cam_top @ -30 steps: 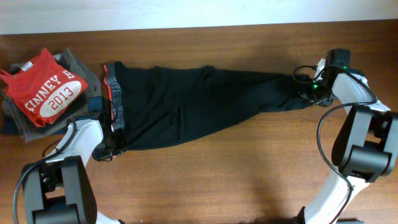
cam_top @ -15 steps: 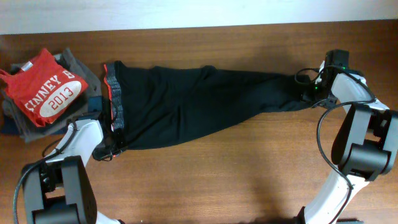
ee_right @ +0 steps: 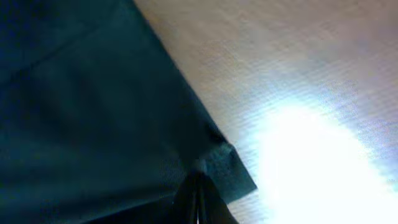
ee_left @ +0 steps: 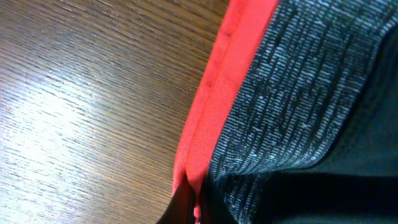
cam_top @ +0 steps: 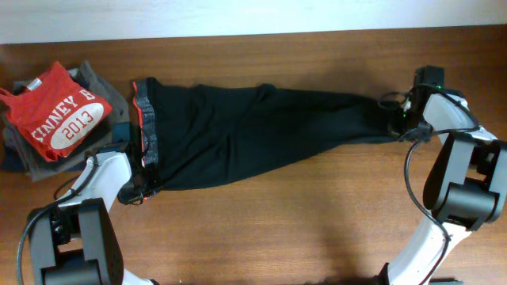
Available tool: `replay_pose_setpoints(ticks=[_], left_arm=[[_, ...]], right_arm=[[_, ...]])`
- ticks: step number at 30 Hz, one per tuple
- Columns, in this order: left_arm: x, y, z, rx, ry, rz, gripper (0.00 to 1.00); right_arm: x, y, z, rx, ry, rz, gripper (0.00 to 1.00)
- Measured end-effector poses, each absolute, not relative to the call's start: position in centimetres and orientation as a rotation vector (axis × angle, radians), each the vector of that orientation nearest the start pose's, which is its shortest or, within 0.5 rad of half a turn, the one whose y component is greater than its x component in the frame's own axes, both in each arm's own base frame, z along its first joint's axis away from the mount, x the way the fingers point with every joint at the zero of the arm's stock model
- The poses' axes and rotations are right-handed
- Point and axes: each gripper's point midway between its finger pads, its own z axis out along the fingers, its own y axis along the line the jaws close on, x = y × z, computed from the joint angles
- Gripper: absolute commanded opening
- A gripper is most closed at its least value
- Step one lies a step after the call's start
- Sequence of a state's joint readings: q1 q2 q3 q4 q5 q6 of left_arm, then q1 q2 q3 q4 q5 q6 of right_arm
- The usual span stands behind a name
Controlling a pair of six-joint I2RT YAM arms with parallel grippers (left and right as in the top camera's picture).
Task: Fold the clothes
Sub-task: 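Grasp the pant leg hem with the right gripper and stretch rightward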
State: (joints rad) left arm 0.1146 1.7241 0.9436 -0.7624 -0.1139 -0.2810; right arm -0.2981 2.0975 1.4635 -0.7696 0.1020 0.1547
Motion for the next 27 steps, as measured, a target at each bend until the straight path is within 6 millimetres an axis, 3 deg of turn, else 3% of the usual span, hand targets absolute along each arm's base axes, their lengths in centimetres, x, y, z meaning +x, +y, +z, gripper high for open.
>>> replay_pose_setpoints(ticks=[7, 11, 16, 18, 27], left_arm=[[27.6, 5.1, 0.0, -0.614, 3.053, 0.173, 0.00], [27.1, 5.0, 0.0, -0.615, 3.073, 0.169, 0.01], [26.1, 4.8, 0.0, -0.621, 3.115, 0.167, 0.01], [25.8, 4.7, 0.0, -0.622, 3.127, 0.169, 0.00], [25.8, 4.7, 0.0, -0.623, 3.131, 0.169, 0.01]], right_arm=[[33.6, -21.9, 1.4, 1.173, 2.828, -0.427, 0.04], [32.2, -24.2, 3.8, 1.320, 2.710, -0.411, 0.04], [32.0, -23.2, 8.0, 1.314, 2.643, -0.363, 0.04], [31.4, -22.7, 8.8, 1.316, 2.654, -0.361, 0.05], [27.0, -20.2, 8.5, 1.391, 2.843, -0.364, 0.07]])
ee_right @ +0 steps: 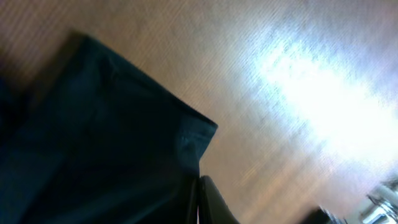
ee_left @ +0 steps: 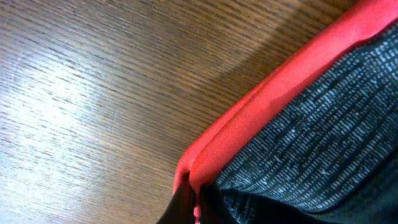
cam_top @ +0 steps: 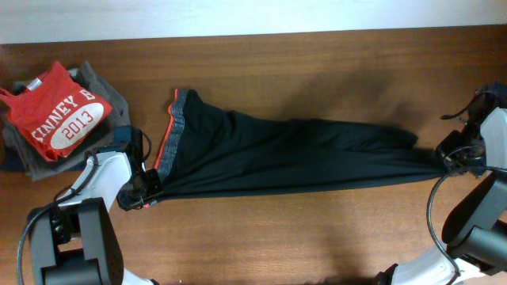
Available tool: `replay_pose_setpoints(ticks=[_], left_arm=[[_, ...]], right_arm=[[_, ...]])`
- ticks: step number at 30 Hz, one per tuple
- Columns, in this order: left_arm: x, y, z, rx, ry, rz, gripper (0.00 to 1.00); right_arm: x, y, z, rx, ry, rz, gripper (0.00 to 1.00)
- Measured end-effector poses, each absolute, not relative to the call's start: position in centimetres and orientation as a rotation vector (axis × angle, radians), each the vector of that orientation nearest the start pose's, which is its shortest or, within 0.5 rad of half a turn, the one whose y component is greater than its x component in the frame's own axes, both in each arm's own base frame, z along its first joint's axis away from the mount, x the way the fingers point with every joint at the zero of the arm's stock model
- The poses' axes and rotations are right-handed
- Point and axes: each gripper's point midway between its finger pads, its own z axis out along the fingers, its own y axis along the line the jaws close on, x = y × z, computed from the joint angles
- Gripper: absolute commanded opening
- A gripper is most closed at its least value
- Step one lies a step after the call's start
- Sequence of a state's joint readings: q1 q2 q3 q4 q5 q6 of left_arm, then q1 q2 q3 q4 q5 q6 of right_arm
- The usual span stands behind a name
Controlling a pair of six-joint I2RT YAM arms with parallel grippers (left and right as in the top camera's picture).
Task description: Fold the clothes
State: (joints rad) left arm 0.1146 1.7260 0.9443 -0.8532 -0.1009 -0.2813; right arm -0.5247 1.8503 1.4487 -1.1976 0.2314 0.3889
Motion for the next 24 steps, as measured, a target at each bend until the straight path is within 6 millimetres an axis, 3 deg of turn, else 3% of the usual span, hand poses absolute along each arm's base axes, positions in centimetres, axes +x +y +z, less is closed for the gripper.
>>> replay_pose_setpoints(ticks=[2, 4, 10, 13, 18, 24], left_arm=[[25.8, 4.7, 0.0, -0.623, 3.131, 0.168, 0.01], [25.8, 4.7, 0.0, -0.623, 3.131, 0.166, 0.01], [25.8, 4.7, 0.0, -0.626, 3.130, 0.162, 0.01], [25.8, 4.7, 0.0, -0.629, 3.130, 0.159, 0.01], [25.8, 4.7, 0.0, -0.629, 3.129, 0.157, 0.03], [25.9, 4.7, 0.0, -0.629, 3.124, 0.156, 0.03]], right_arm=[[26.3, -19.8, 8.6, 1.401, 2.874, -0.364, 0.10], [25.9, -19.6, 8.6, 1.407, 2.893, -0.367, 0.23], [25.2, -19.4, 8.7, 1.422, 2.916, -0.376, 0.35], [25.5, -19.5, 8.7, 1.424, 2.902, -0.368, 0.51], [28.4, -19.5, 8.3, 1.369, 2.821, -0.229, 0.62], [33.8, -17.8, 8.2, 1.085, 2.768, 0.031, 0.64]])
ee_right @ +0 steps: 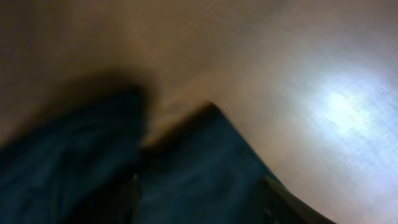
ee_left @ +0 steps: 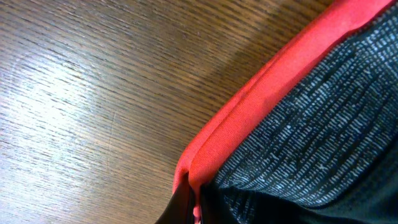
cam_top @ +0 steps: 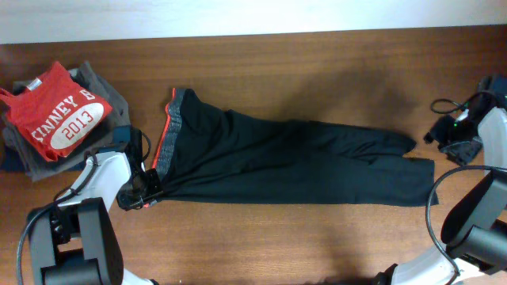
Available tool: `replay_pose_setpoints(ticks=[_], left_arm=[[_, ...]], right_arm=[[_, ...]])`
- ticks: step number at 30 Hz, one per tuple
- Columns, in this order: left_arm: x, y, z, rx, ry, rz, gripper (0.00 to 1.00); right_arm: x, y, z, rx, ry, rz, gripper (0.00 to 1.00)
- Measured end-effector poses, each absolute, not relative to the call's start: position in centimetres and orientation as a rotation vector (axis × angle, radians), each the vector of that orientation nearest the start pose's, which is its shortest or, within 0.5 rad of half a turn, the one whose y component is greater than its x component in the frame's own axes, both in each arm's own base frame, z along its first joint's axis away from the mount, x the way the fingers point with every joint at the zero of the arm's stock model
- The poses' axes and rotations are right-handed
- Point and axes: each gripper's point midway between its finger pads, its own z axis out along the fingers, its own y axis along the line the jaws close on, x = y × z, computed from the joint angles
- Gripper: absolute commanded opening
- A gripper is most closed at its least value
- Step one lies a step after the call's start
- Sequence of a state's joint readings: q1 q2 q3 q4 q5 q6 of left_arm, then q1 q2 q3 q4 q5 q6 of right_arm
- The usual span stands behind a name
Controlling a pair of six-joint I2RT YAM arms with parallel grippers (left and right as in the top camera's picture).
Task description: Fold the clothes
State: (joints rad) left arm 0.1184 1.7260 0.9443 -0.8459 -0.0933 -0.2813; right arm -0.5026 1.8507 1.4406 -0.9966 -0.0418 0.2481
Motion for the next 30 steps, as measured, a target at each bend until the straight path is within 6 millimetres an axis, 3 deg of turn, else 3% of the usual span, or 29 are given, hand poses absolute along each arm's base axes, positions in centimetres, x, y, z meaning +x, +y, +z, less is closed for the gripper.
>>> replay_pose_setpoints(ticks=[5, 9, 17, 18, 21, 23, 30], left_arm=[[25.9, 4.7, -0.1, -0.629, 3.124, 0.156, 0.03], [25.9, 4.7, -0.1, -0.629, 3.124, 0.156, 0.03], [25.9, 4.7, -0.1, -0.629, 3.124, 0.156, 0.04], [25.9, 4.7, -0.1, -0.629, 3.124, 0.156, 0.03], [25.9, 4.7, -0.1, -0.629, 3.124, 0.156, 0.04], [25.9, 4.7, -0.1, -0.629, 3.124, 0.156, 0.04], [25.9, 4.7, -0.1, -0.629, 3.124, 0.156, 0.04]], right_arm=[[36.7, -16.0, 7.3, 0.887, 2.759, 0.134, 0.63], [38.5, -14.7, 5.1, 0.781, 2.783, 0.188, 0.63], [40.1, -13.8, 0.9, 0.724, 2.819, 0.215, 0.62], [40.2, -13.9, 0.7, 0.721, 2.815, 0.209, 0.58], [40.5, -14.3, 0.5, 0.716, 2.809, 0.188, 0.22], [40.5, -14.5, 0.4, 0.700, 2.810, 0.173, 0.04], [40.9, -14.7, 0.4, 0.704, 2.801, 0.168, 0.04]])
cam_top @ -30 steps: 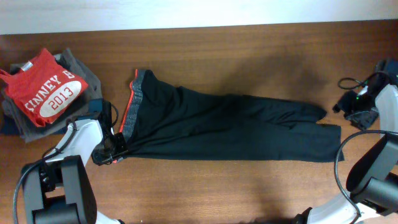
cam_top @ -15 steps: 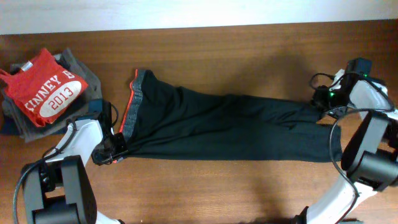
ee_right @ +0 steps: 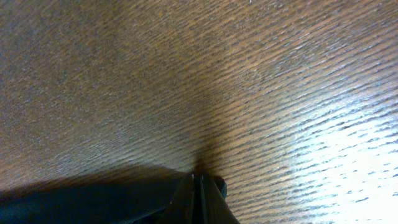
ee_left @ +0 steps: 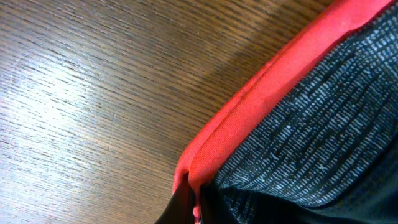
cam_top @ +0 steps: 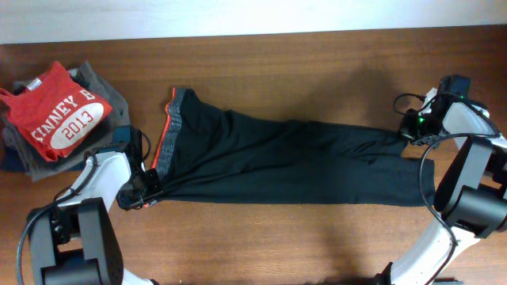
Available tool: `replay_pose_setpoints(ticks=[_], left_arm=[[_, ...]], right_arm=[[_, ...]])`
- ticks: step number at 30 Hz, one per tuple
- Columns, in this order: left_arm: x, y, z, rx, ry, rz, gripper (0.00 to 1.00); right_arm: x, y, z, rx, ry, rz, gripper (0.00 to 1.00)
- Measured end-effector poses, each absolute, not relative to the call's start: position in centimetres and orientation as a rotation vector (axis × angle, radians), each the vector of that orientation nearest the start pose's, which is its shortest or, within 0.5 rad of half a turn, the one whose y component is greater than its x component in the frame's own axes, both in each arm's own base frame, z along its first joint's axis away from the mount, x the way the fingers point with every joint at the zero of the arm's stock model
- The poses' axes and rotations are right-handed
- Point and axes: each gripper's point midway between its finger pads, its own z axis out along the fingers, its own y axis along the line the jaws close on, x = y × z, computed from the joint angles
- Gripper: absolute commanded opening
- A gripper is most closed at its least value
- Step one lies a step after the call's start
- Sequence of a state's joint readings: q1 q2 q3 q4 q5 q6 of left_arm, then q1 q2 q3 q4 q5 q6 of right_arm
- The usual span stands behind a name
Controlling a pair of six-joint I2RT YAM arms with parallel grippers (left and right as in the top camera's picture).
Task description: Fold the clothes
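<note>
Black pants (cam_top: 277, 158) lie stretched across the wooden table (cam_top: 277, 71), with the red and grey waistband (cam_top: 168, 131) at the left and the leg ends at the right. My left gripper (cam_top: 145, 190) is shut on the near corner of the waistband (ee_left: 261, 106); its fingertips (ee_left: 194, 208) pinch the red edge. My right gripper (cam_top: 405, 131) sits at the end of the far leg, shut (ee_right: 199, 186), with dark cloth (ee_right: 93, 202) at its tips. The near leg's end (cam_top: 416, 186) lies free.
A pile of folded clothes (cam_top: 55, 119), topped by a red shirt with white print, sits at the far left. Bare wood runs along the back and the front of the table. The right arm's cable (cam_top: 412, 170) loops over the leg ends.
My right gripper was open and off to the right of the leg ends. It now sits further left, at the tip of the far leg, and is shut. The left gripper and pants are unchanged.
At first the pants lay wide, my left gripper on the waistband corner and my right on a leg end at the back right. Then they were stretched long toward the right edge. Then my right gripper was open, clear of them. Now it is shut at the far leg's end.
</note>
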State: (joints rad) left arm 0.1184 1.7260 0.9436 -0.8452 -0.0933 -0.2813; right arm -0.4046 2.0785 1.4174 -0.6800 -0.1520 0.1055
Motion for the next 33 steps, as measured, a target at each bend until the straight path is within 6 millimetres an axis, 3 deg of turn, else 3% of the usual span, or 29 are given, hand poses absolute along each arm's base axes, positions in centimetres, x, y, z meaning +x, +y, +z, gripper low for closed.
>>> replay_pose_setpoints(ticks=[5, 11, 14, 15, 17, 27, 33], left_arm=[[25.9, 4.7, -0.1, -0.629, 3.124, 0.156, 0.04], [25.9, 4.7, -0.1, -0.629, 3.126, 0.156, 0.03], [25.9, 4.7, -0.1, -0.629, 3.126, 0.156, 0.03], [25.9, 4.7, -0.1, -0.629, 3.125, 0.155, 0.03], [25.9, 4.7, -0.1, -0.629, 3.125, 0.156, 0.03], [25.9, 4.7, -0.1, -0.629, 3.124, 0.156, 0.03], [25.9, 4.7, -0.1, -0.629, 3.124, 0.156, 0.04]], right_arm=[[42.9, -15.6, 2.4, 0.692, 2.747, 0.147, 0.04], [48.1, -19.3, 11.1, 0.730, 2.531, 0.012, 0.06], [49.1, -19.9, 14.8, 0.732, 2.456, -0.018, 0.47], [49.0, -19.9, 15.6, 0.735, 2.446, -0.026, 0.52], [48.5, -20.0, 16.1, 0.744, 2.451, -0.042, 0.52], [45.2, -19.0, 14.0, 0.807, 2.600, -0.050, 0.55], [45.6, -19.2, 13.6, 0.795, 2.597, -0.060, 0.58]])
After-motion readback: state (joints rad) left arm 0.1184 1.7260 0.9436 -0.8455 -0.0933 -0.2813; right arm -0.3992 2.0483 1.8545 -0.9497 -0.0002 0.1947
